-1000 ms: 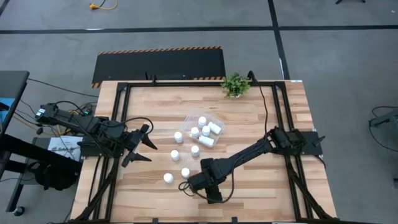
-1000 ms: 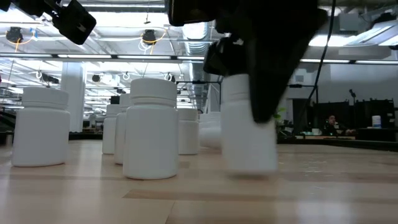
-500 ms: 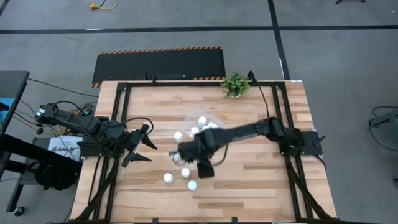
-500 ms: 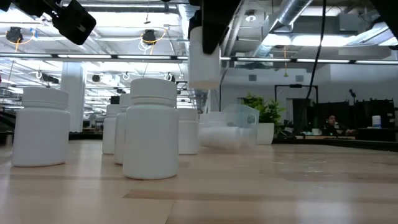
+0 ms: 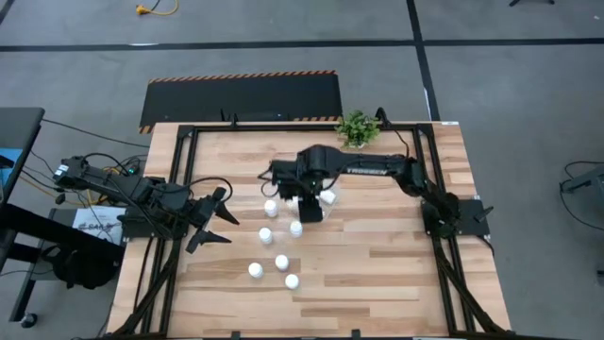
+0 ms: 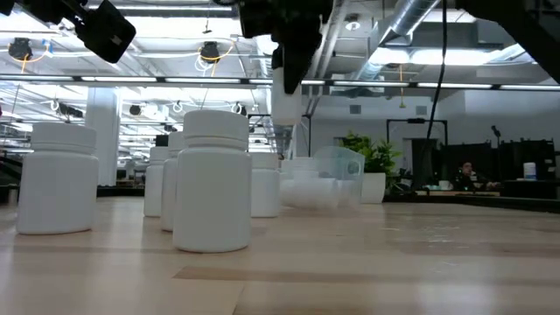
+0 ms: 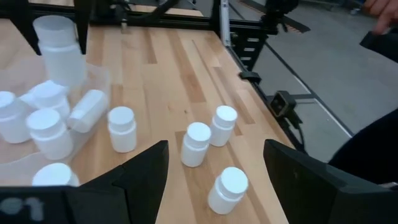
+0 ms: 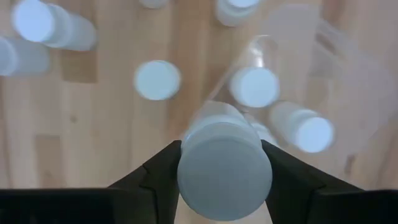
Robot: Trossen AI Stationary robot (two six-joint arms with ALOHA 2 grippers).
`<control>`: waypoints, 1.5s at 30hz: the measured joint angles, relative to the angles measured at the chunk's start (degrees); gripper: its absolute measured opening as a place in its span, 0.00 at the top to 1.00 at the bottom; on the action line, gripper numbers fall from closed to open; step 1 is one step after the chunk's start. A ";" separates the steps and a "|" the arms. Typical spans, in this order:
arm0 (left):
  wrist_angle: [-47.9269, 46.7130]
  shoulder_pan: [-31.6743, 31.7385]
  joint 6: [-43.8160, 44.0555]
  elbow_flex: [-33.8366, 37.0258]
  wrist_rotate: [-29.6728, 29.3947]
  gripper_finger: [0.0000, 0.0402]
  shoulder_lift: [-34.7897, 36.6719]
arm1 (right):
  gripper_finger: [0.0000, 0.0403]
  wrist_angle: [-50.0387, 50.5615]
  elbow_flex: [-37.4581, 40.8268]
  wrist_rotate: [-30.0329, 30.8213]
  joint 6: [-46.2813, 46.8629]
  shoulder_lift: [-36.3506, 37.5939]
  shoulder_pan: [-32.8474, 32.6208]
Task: Pick and place pill bottles into a basket
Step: Put the pill bottle into the bin
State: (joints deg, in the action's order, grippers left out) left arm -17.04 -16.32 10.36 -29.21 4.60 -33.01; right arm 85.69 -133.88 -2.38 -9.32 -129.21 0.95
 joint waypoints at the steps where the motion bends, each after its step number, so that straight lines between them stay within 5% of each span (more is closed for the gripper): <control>1: 0.00 0.00 0.01 0.00 -0.66 0.37 0.00 | 0.57 0.00 0.00 0.45 -1.27 0.00 0.68; 16: 0.02 0.02 2.98 0.00 -6.15 0.37 0.00 | 0.57 -4.97 0.11 3.03 -16.50 -0.44 7.95; 45: 0.00 0.02 7.47 0.00 -9.99 0.37 0.00 | 0.57 -10.27 0.24 2.26 -21.14 -5.49 10.42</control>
State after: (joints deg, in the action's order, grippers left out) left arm -17.04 -16.29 17.84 -29.21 -5.40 -33.01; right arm 75.42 -133.65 -0.12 -30.46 -134.70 11.37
